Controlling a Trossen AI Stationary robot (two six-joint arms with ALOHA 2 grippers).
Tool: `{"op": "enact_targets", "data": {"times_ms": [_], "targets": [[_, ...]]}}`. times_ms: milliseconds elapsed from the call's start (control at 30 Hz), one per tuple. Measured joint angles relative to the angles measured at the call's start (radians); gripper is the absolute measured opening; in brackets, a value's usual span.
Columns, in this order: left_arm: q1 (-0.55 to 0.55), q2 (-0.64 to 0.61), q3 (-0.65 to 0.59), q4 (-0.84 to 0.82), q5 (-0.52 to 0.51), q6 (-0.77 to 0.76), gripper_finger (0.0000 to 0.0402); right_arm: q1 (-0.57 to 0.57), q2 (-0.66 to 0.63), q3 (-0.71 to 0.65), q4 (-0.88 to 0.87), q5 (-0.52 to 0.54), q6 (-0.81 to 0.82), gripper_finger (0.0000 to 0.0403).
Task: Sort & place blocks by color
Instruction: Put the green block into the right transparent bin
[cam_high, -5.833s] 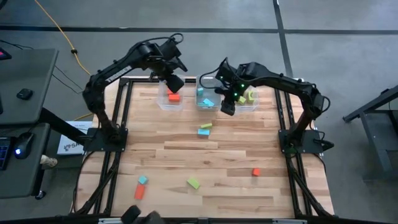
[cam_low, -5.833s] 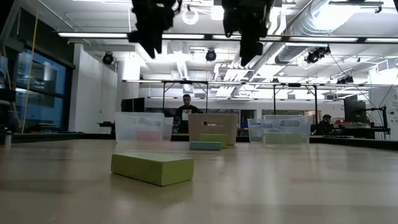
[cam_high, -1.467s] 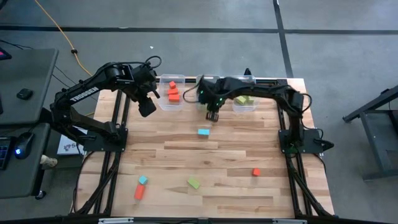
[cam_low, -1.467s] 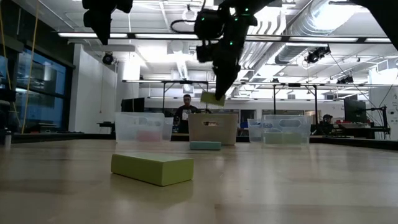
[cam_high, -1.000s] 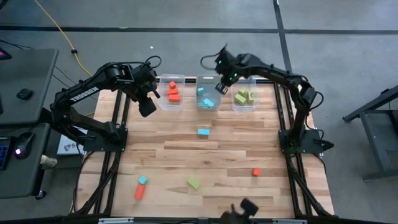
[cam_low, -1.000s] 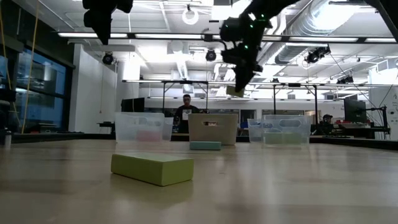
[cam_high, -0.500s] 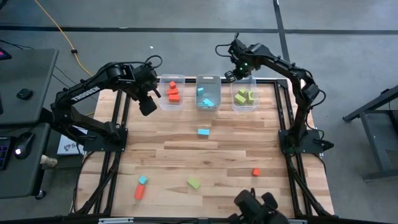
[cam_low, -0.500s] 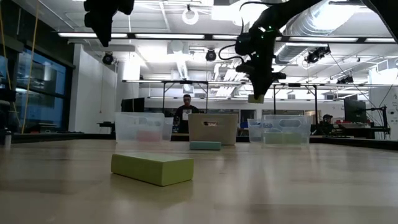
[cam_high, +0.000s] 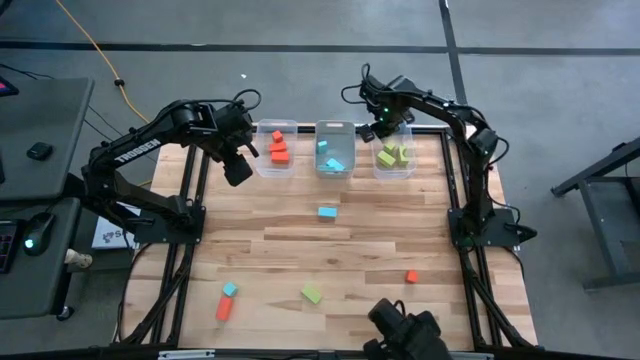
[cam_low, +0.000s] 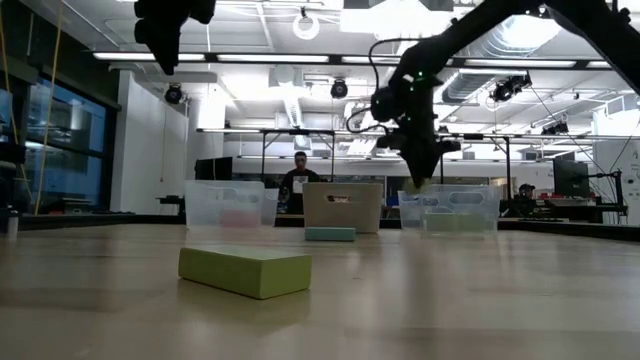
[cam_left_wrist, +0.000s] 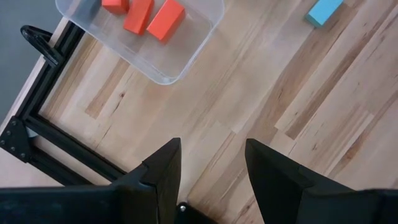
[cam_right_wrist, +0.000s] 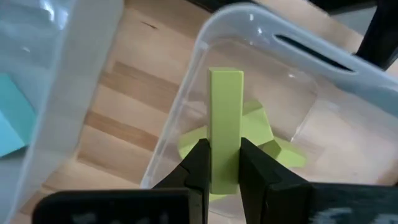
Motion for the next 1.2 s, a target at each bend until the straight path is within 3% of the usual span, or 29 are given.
{"op": "enact_targets", "data": {"times_ms": [333,700,1200], "targets": [[0.0,0.0,0.0,-0.001,0.0,0.0,0.0156,-0.022,0.08,0.0,0.028,-0.007,-0.023,0.0035],[0.0,0.0,0.0,-0.002,-0.008,0.0,0.0156,-0.048,0.081,0.0,0.066,-0.024,-0.023,0.0036],[0.0,0.0,0.0,-0.002,-0.011,0.0,0.0156,-0.049,0.081,0.0,0.081,-0.03,-0.075,0.0069]]}}
